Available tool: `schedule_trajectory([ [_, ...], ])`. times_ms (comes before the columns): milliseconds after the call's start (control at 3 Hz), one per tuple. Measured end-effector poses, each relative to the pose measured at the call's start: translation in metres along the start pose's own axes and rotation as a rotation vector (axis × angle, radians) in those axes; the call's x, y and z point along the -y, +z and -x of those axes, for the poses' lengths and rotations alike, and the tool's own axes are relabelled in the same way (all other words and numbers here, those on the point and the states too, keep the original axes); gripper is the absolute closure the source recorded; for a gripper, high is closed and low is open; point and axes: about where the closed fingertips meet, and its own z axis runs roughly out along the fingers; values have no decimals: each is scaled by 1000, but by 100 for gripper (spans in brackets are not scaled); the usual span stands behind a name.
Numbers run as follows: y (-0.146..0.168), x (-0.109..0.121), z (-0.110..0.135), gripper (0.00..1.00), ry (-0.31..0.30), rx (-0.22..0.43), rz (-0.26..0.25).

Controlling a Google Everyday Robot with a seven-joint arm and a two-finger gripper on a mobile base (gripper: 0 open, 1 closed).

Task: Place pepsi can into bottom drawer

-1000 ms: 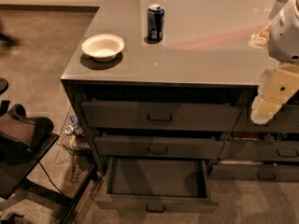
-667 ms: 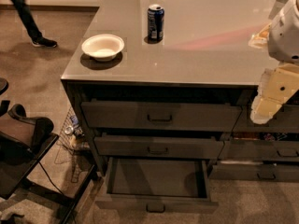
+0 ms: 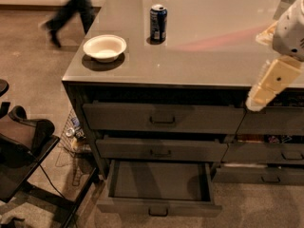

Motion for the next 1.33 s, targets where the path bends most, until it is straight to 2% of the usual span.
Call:
schedule_trajectory([
  [333, 13, 20, -4, 0, 81, 111, -33],
  [667, 30, 38, 12, 0, 115, 294, -72],
  [1000, 36, 65, 48, 0, 130, 503, -134],
  [1333, 37, 66, 49, 0, 134, 506, -136],
])
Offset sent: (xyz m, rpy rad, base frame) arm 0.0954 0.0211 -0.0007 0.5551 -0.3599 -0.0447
